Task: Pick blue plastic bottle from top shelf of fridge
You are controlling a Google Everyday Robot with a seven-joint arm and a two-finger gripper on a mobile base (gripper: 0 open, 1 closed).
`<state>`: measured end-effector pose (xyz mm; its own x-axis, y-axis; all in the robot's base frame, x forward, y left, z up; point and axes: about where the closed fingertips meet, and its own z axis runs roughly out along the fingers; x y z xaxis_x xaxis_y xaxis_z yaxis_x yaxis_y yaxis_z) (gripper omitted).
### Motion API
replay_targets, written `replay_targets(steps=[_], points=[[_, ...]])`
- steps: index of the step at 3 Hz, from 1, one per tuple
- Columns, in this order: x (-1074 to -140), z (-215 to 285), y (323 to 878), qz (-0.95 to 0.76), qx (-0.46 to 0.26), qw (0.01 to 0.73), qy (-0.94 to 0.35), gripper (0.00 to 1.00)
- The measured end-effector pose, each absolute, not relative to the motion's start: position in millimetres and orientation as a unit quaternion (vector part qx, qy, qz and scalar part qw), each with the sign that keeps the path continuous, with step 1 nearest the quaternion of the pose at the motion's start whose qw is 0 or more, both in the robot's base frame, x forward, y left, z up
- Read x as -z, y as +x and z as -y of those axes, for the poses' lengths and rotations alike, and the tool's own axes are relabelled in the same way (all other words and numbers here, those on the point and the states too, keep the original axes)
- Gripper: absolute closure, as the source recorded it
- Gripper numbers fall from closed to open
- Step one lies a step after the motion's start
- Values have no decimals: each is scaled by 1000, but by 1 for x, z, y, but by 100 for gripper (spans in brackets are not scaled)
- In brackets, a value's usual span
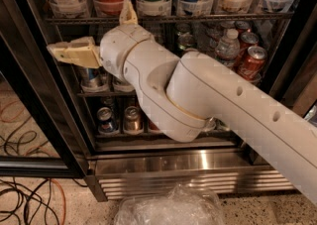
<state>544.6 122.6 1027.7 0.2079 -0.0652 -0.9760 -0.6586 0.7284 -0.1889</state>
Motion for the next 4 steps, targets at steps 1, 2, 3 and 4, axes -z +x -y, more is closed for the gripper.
replay_targets(steps=[1,2,3,4], points=[[-1031,-131,547,-599,-212,721,-278,0],[-1046,-148,533,-599,-223,732,-234,0],[-1052,-128,545,-605,-190,747,-201,0],[-1052,-129,545,-605,-189,747,-202,0]])
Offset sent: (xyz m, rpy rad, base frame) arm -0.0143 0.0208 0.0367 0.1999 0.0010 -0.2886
